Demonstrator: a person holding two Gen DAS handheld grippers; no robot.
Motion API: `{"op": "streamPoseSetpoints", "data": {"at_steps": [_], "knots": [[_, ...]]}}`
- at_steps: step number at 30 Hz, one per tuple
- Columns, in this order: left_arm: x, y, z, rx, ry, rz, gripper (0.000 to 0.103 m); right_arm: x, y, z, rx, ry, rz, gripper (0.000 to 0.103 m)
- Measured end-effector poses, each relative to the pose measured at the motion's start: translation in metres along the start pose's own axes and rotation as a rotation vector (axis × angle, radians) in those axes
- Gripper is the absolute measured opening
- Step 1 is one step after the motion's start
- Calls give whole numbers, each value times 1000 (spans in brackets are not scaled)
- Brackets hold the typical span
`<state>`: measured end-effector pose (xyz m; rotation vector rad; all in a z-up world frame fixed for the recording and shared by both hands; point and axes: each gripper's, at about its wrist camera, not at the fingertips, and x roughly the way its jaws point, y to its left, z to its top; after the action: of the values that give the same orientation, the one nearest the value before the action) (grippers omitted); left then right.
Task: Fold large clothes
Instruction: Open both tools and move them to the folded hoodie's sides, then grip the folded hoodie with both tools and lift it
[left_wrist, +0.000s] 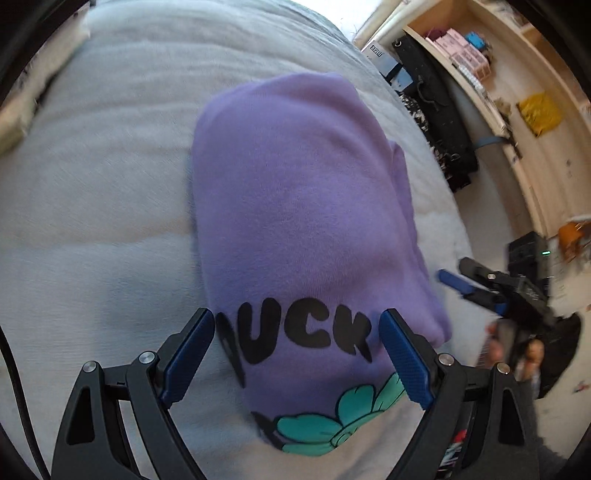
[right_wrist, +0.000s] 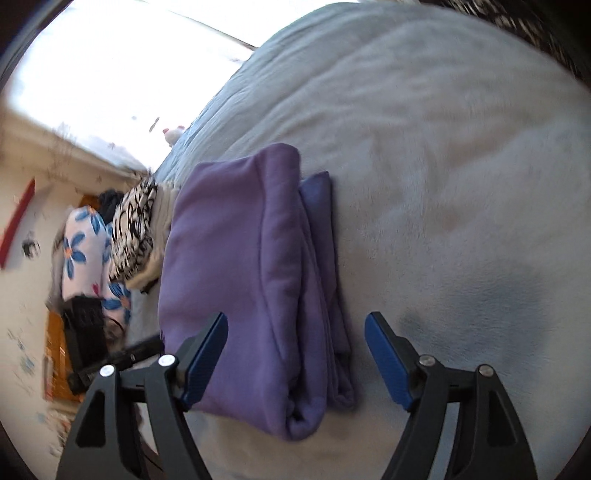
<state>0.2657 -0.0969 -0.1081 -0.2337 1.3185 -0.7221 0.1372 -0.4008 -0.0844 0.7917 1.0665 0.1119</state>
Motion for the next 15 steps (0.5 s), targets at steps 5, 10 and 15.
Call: {"op": "streamPoseSetpoints", "data": {"at_steps": [5,10,15], "knots": [[14,12,5,-36,-4,-31,97,32,-8,12,3,68,39,80],[32,20,9,-59,-1,-79,103,72,-7,19,-30,170,79,80],[44,27,13,-57,-7,-134,103,106,-3,27,-55,262,147,93]]}}
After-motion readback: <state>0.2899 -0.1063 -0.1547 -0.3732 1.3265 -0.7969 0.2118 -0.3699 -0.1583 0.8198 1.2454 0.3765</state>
